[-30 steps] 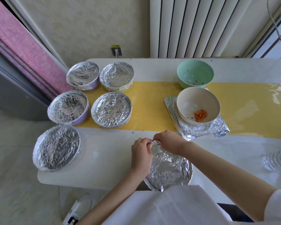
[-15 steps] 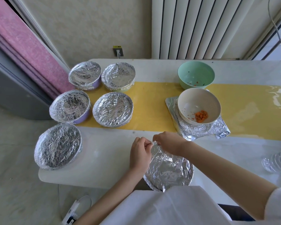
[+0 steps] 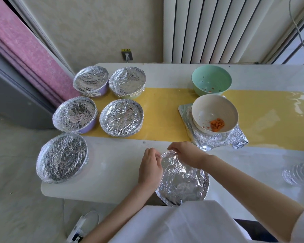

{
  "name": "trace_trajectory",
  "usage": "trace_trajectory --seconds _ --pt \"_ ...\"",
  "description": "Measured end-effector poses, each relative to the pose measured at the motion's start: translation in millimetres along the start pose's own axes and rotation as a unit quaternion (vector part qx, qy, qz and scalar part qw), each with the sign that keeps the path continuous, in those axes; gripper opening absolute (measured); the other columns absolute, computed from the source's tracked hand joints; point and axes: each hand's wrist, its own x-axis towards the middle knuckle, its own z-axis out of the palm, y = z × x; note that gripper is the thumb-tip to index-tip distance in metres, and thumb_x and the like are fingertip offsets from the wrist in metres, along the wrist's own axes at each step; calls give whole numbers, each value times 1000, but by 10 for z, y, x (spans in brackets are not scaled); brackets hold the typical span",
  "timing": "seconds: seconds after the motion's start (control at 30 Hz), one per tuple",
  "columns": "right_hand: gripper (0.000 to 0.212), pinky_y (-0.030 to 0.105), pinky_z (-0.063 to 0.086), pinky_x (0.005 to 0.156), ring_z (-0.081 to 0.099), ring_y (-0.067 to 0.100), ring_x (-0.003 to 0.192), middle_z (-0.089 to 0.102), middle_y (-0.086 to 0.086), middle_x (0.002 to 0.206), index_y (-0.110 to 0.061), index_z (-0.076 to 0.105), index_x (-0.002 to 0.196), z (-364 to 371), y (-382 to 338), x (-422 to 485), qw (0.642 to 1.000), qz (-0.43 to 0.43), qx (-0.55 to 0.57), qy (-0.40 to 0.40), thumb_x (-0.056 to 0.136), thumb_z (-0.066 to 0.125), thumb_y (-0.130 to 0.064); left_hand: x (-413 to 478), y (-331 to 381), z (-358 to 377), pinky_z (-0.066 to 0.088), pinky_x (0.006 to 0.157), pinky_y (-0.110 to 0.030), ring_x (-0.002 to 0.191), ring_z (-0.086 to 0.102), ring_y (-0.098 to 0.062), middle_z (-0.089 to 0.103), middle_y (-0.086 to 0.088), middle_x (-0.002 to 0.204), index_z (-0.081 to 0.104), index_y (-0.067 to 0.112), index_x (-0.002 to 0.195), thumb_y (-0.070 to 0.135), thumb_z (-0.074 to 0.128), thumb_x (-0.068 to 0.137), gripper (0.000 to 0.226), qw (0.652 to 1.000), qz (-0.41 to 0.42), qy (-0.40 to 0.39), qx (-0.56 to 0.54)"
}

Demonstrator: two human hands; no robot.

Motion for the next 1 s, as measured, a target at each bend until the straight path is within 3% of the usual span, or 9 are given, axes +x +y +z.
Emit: trace_trajectory --seconds 0.13,0.37,0.47,0.6,0.8,1.0 --pt "33 40 53 82 65 23 88 69 7 104 -19 58 123 0 64 -34 1000 13 20 -8 99 38 -9 -3 17 41 42 80 -31 94 52 -20 48 -3 107 55 8 107 8 43 94 17 1000 -9 -12 21" --pt "45 35 52 66 57 23 73 59 3 78 -17 55 124 -77 -33 -38 998 9 -40 -42 88 38 4 16 23 88 35 83 -26 96 46 -20 59 -5 98 60 8 95 10 46 94 14 999 -16 -20 27" --pt "47 40 55 71 61 24 77 61 3 88 -21 57 122 -108 -66 22 997 6 -42 -62 86 38 3 21 2 71 32 76 -21 90 45 -16 63 -4 93 63 8 92 9 49 93 14 1000 -15 -17 20" --pt "41 44 56 70 63 23 74 66 -1 87 -30 61 112 -14 -36 24 999 -1 -40 -31 89 38 -5 15 38 77 32 72 -19 88 49 -16 65 -3 89 66 8 93 10 54 92 13 1000 -7 -3 4" --pt "44 41 53 70 59 25 73 60 1 77 -25 61 111 -37 -30 -92 997 -30 -73 -14 83 40 2 -40 62 124 39 71 -24 82 56 -18 64 2 81 64 11 86 9 58 89 7 1000 -20 0 -20" --pt "44 41 52 72 61 26 80 67 2 89 -24 60 110 -16 -29 -90 997 -38 -67 -3 81 42 2 -9 96 135 38 67 -19 78 57 -16 65 -2 83 64 9 89 9 57 90 6 999 -17 -7 -32"
